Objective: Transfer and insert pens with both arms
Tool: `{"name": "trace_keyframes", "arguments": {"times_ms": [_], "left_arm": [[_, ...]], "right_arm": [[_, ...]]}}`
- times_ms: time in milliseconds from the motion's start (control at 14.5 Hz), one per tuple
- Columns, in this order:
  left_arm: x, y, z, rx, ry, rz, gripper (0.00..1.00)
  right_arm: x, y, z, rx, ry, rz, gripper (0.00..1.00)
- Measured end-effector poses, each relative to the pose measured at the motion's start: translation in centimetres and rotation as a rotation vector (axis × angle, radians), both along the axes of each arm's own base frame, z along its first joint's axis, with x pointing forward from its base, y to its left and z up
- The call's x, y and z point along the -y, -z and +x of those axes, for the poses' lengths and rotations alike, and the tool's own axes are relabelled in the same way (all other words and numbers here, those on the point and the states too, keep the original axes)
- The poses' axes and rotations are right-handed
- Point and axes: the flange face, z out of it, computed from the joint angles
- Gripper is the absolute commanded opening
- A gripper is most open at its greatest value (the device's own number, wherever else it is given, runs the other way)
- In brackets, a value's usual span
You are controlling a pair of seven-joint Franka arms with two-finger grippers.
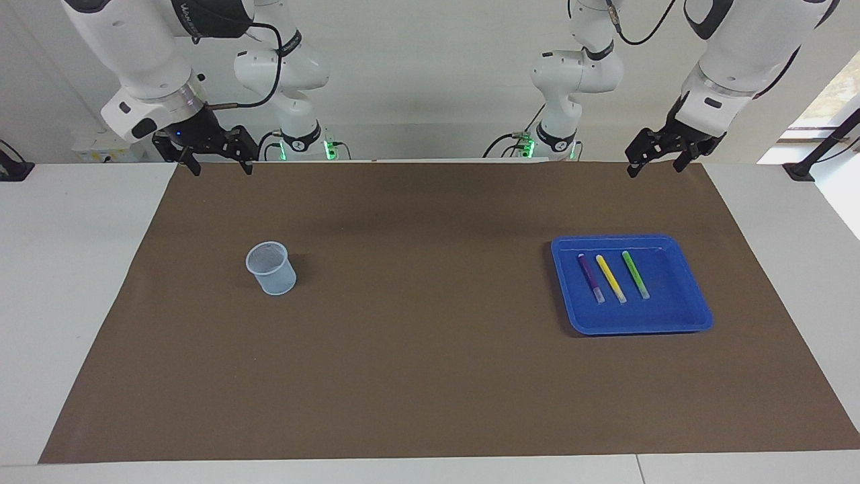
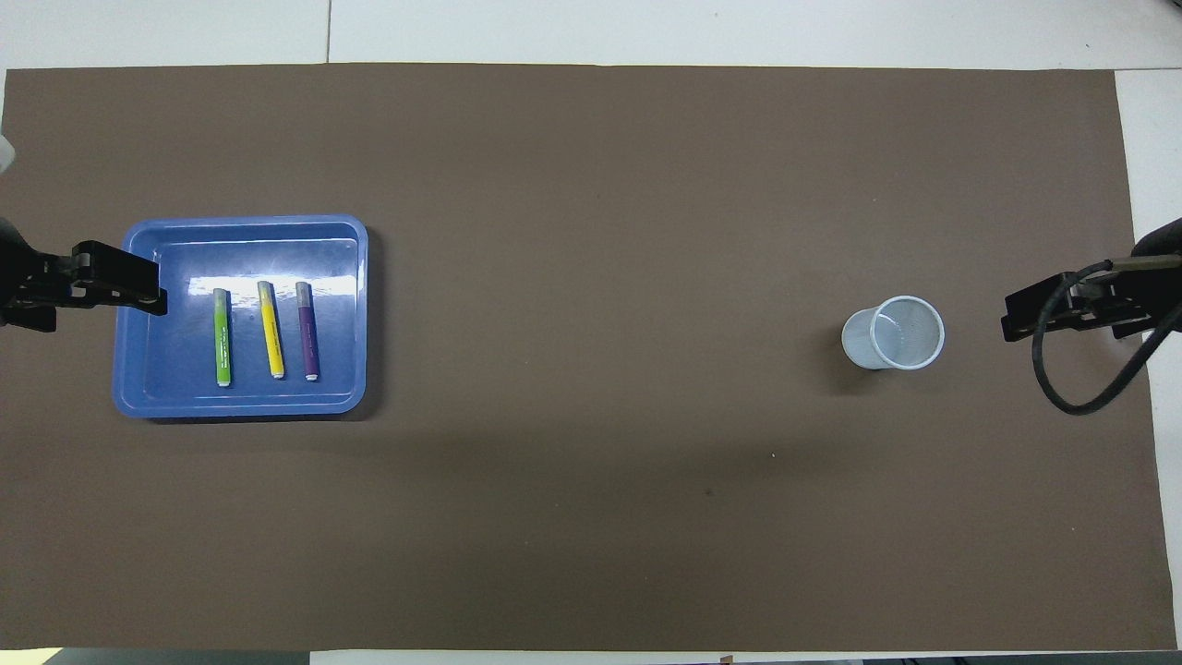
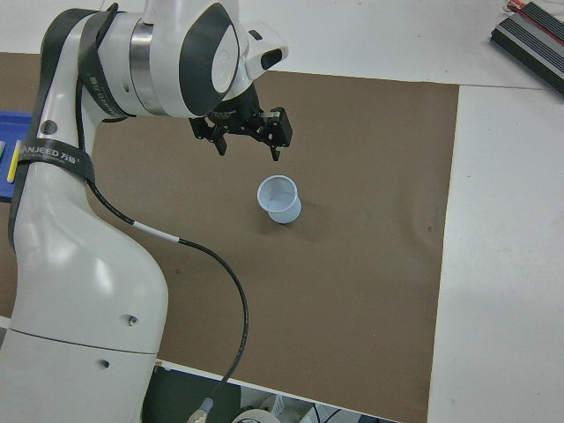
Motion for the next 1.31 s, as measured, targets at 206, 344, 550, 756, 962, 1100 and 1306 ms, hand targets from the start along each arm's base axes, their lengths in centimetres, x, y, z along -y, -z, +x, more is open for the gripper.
{"name": "trace_keyframes", "arguments": {"times_ms": [206, 344, 550, 756, 962, 1100, 1306], "left_arm": [[0.0, 0.0, 0.0, 0.001, -0.001, 0.0, 1.0], [0.0, 0.0, 0.0, 0.002, -0.001, 0.0, 1.0], [0.0, -0.1, 0.0, 0.004, -0.001, 0.0, 1.0], [-0.1, -0.2, 0.1, 0.008, -0.003, -0.001, 1.0], [-0.8, -0.3, 0.3, 0.018, -0.015, -0.002, 1.0], [-1.3, 0.0, 0.5, 0.025, -0.024, -0.002, 1.0], [-4.3, 2.1, 1.1, 0.029, -0.024, -0.005, 1.0]], "right_arm": [[0.0, 0.0, 0.0, 0.0, 0.0, 0.0, 1.0], [0.0, 0.0, 0.0, 0.0, 0.0, 0.0, 1.0], [0.0, 0.0, 0.0, 0.0, 0.0, 0.0, 1.0], [0.0, 0.0, 0.0, 0.0, 0.0, 0.0, 1.0], [0.0, 0.0, 0.0, 0.0, 0.0, 0.0, 1.0], [-0.4, 0.0, 0.0, -0.001, 0.0, 0.034, 1.0], [-1.2, -0.1, 0.0, -0.002, 0.011, 0.15, 1.0]]}}
